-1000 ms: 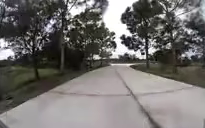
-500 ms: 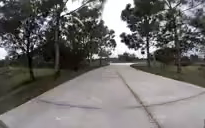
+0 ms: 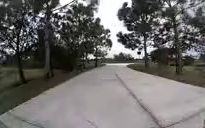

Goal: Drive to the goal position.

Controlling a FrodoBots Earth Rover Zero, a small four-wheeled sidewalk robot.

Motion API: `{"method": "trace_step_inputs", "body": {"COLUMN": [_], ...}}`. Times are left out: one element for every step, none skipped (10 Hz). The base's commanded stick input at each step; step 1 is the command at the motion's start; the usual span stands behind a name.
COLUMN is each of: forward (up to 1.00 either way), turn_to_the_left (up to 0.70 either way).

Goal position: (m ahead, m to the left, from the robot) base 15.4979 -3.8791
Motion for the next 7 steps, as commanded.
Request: {"method": "trace_step_inputs", "body": {"forward": [0.85,0.85,0.85,0.85,0.85,0.85,0.85], "turn_to_the_left": [0.00,0.00,0.00,-0.02,-0.16,-0.34,-0.34]}}
